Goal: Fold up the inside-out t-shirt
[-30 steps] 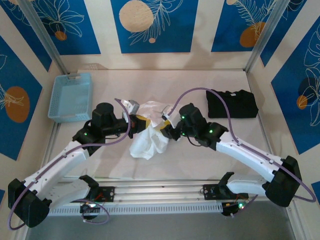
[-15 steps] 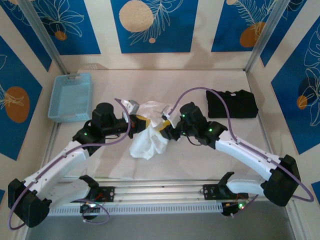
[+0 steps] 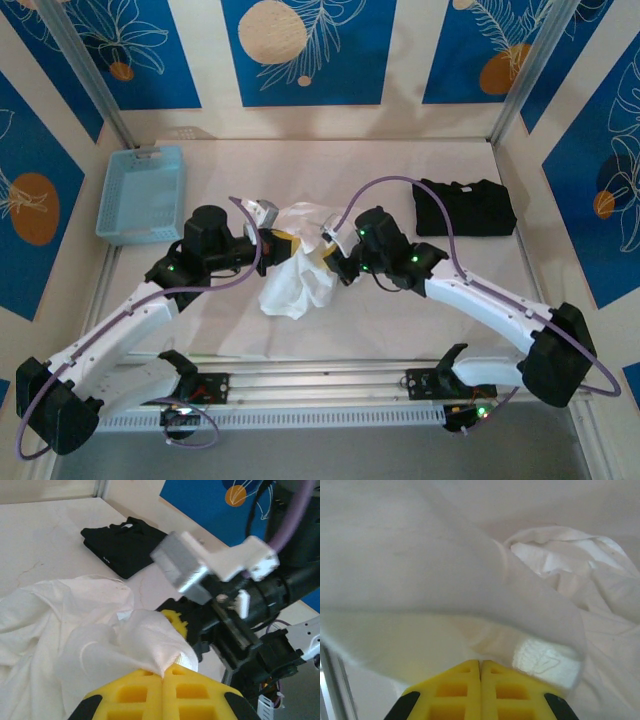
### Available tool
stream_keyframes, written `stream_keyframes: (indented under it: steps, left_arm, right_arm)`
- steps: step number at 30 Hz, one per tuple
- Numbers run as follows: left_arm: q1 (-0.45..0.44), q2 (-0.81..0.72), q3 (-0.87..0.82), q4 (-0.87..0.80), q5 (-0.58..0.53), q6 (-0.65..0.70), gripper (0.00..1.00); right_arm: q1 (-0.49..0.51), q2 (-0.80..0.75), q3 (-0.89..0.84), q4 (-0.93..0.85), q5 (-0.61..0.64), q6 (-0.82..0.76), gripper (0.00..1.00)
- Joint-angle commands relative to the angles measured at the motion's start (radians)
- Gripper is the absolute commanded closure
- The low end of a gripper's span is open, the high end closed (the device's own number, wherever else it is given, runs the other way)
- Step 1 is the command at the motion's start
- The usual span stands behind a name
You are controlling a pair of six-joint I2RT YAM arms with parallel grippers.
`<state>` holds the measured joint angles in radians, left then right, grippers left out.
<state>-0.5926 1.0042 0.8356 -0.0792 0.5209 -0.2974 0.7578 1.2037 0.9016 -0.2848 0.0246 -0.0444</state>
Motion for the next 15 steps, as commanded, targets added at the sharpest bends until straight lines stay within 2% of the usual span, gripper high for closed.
stream_keyframes:
  steps: [1,4,7,12,15]
  left_arm:
    - [0.013,0.002,0.024,-0.028,-0.089,0.000,1.00]
    - [0.030,0.024,0.028,-0.045,-0.163,-0.017,1.00]
    - [0.059,0.048,0.021,-0.019,-0.168,-0.051,1.00]
    - [0.081,0.075,0.019,0.015,-0.152,-0.074,1.00]
    - [0.089,0.080,0.021,0.015,-0.146,-0.072,1.00]
  right_arm:
    - [-0.023,-0.105,-0.012,-0.002,-0.119,0.019,1.00]
    - [-0.063,-0.204,-0.043,-0.006,-0.280,0.037,1.00]
    - [-0.097,-0.268,-0.078,0.009,-0.407,0.070,1.00]
    - [-0.106,-0.300,-0.157,0.074,-0.515,0.116,1.00]
    - [-0.087,-0.282,-0.187,0.084,-0.531,0.107,1.00]
